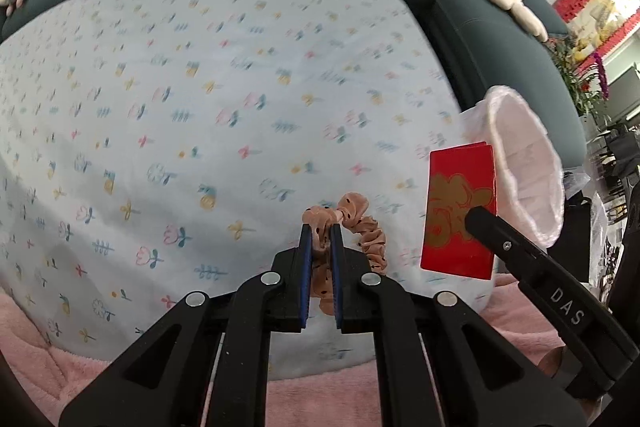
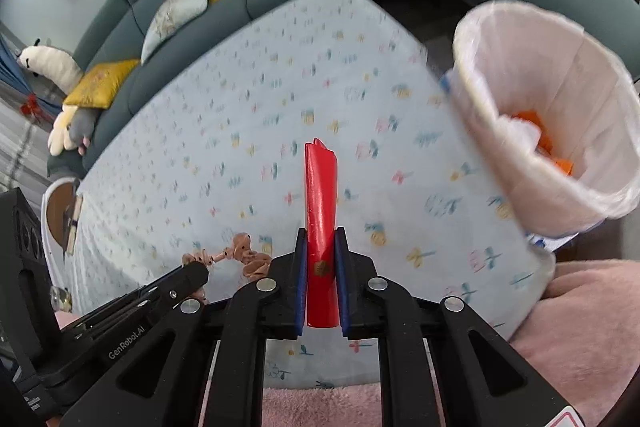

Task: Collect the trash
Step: 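Carry the red box and pink scrunchie up over the white-lined bin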

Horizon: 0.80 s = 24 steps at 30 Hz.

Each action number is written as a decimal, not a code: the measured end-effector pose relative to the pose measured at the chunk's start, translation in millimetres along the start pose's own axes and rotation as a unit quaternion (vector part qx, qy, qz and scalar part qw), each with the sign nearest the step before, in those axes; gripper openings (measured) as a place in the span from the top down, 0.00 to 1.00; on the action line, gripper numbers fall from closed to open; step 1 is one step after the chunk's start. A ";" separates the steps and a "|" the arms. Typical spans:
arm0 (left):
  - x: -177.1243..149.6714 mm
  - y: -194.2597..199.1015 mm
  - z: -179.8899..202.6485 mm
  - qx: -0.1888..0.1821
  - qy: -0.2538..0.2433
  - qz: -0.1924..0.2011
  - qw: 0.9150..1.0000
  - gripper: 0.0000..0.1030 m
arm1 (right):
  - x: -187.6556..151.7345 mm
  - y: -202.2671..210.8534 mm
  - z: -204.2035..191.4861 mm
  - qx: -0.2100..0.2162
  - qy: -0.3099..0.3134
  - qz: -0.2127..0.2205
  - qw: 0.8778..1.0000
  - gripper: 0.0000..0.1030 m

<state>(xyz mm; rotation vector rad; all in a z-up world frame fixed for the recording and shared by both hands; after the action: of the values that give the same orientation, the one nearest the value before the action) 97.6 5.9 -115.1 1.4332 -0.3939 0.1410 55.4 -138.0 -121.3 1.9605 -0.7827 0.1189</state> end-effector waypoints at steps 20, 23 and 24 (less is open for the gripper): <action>42.7 53.9 136.1 -0.053 -0.084 0.070 0.993 0.92 | 40.1 120.4 78.6 -0.041 -0.033 0.123 0.991 0.88; 44.9 55.5 158.6 -0.059 -0.099 0.072 0.991 0.92 | 42.3 131.1 95.0 -0.049 -0.044 0.133 0.989 0.88; 45.8 55.1 165.5 -0.060 -0.104 0.073 0.990 0.92 | 43.5 135.1 101.0 -0.053 -0.047 0.137 0.988 0.88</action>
<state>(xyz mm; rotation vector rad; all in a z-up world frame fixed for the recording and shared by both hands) 92.3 -154.9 -33.5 1.3031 -0.6678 0.0845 -11.2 -283.7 -52.9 1.7615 -1.0974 0.1465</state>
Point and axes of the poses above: each gripper's, at about its wrist camera, not at the fingertips, and y roughly against the way its jaws point, z to its right, x to its top, the point moved 2 cm from there along -y, roughly the way its jaws point, and after that the axes turned 10 degrees about x, right-handed, at the moved point
